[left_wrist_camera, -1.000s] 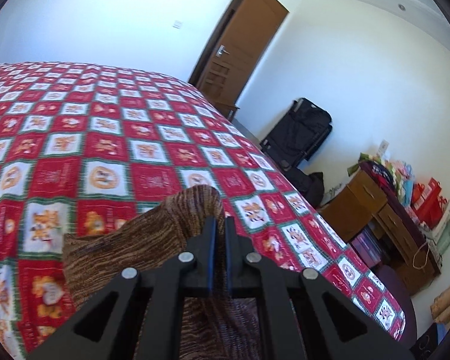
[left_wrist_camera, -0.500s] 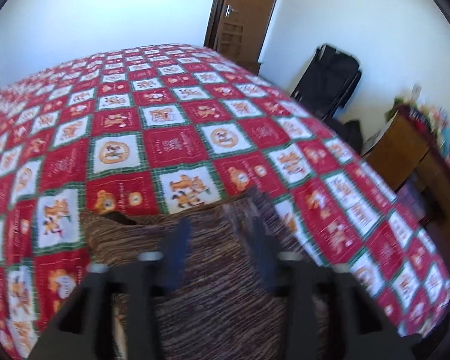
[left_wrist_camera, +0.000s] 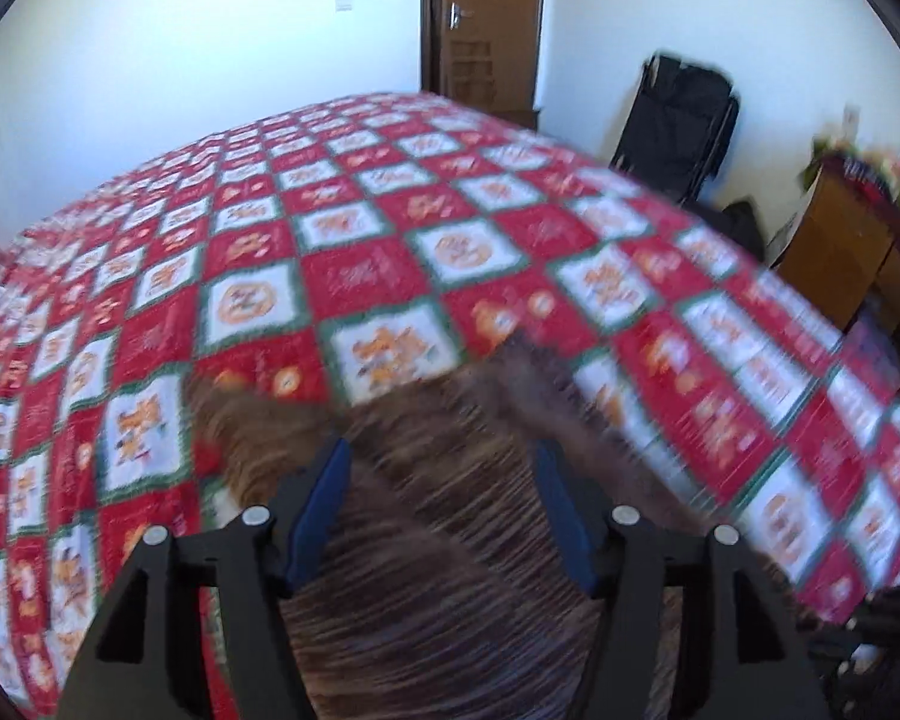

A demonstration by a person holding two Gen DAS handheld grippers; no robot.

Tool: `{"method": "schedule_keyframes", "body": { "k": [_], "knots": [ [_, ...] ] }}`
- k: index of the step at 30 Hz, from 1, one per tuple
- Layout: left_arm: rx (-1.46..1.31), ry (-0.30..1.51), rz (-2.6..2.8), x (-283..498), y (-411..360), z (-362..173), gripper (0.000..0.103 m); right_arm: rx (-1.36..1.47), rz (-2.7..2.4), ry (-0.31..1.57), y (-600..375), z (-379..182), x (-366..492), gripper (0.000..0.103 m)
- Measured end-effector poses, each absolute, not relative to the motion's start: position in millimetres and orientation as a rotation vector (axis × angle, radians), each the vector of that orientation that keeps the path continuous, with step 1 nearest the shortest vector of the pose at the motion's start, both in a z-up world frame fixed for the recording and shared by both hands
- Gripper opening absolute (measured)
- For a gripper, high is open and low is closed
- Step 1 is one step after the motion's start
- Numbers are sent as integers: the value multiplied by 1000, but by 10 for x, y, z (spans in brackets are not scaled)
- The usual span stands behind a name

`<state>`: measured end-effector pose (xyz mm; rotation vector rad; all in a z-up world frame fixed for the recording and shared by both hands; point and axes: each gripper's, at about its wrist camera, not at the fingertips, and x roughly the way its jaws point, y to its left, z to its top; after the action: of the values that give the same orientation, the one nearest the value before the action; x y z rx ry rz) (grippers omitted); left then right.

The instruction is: Fold small clothes

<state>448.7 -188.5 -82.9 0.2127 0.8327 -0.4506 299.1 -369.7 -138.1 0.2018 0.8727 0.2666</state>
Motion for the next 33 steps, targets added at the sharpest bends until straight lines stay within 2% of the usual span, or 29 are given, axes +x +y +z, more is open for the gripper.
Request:
{"method": "schedule_keyframes", "body": {
  "k": [3,5,7,8,10,14,15,16,18,20,23,27,28,30,31,33],
  "knots": [
    [262,777,-415,4296,-1795,-875,65,221,260,908,-3738,-1451,2999,6],
    [257,720,-430,4127,-1699,-807,67,222,230,883,-3813,-1349,2990,18],
    [240,676,-423,3960,-1579,-750,77,243,198,834,-3950,-1178,3004,70],
    [226,662,-419,3916,-1533,-742,79,260,192,815,-4002,-1111,3027,73],
    [199,651,-398,3818,-1431,-779,85,259,185,793,-4055,-957,3150,73],
    [148,688,-358,3706,-1252,-991,85,197,204,764,-3919,-809,3512,73],
    [111,710,-364,3694,-1192,-1061,85,196,225,781,-3850,-813,3649,70],
    [84,723,-372,3685,-1161,-1105,85,197,242,796,-3801,-835,3777,58],
    [16,748,-384,3677,-1090,-1212,85,176,229,821,-3693,-939,4071,42],
    [-16,754,-396,3681,-1069,-1252,85,154,221,842,-3602,-1047,4310,42],
    [-61,780,-411,3716,-1034,-1316,96,158,224,874,-3506,-1210,4645,42],
    [-148,826,-439,3766,-923,-1403,97,114,235,924,-3370,-1385,4902,42],
    [-169,830,-446,3775,-899,-1415,97,77,210,933,-3344,-1415,4924,35],
    [-210,826,-459,3768,-846,-1424,97,55,216,914,-3304,-1379,4882,11],
    [-226,824,-462,3763,-823,-1427,97,26,200,892,-3279,-1325,4827,7],
    [-245,824,-463,3762,-806,-1434,97,-4,154,828,-3298,-1186,4711,7]
  ]
}}
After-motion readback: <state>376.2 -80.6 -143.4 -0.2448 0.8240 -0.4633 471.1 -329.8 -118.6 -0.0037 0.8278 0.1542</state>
